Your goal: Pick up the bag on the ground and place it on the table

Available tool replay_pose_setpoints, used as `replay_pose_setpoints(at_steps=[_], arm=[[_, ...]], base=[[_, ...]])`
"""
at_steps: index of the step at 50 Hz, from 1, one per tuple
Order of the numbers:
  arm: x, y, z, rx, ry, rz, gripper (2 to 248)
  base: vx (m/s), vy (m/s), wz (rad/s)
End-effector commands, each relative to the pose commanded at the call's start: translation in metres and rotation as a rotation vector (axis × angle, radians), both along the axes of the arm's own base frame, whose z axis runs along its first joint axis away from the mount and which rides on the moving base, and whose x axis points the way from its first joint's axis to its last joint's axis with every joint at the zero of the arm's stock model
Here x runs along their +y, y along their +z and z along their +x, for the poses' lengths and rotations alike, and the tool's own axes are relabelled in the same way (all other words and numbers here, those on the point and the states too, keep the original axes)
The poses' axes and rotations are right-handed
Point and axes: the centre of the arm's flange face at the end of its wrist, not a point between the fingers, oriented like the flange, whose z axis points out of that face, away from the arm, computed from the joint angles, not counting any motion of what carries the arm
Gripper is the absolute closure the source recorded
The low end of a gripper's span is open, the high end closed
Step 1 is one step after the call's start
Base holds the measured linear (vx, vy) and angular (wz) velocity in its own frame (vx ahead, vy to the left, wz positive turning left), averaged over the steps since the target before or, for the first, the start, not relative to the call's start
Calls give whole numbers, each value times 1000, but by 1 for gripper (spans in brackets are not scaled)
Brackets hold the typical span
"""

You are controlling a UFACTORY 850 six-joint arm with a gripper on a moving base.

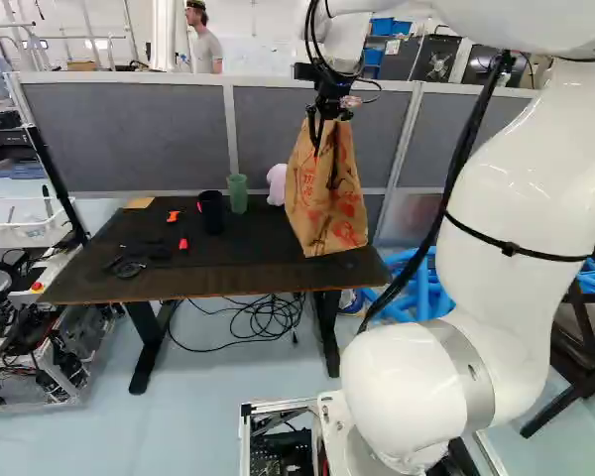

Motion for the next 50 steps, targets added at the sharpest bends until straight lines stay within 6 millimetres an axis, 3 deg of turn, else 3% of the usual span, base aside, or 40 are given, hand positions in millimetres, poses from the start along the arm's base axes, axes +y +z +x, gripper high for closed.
replay_pose_setpoints(at_steps=[22, 50], arm=[[0, -32, 39, -10, -6, -1, 229], [1, -73, 70, 14, -9, -3, 229]], base=[[0, 0, 0], [0, 0, 0]])
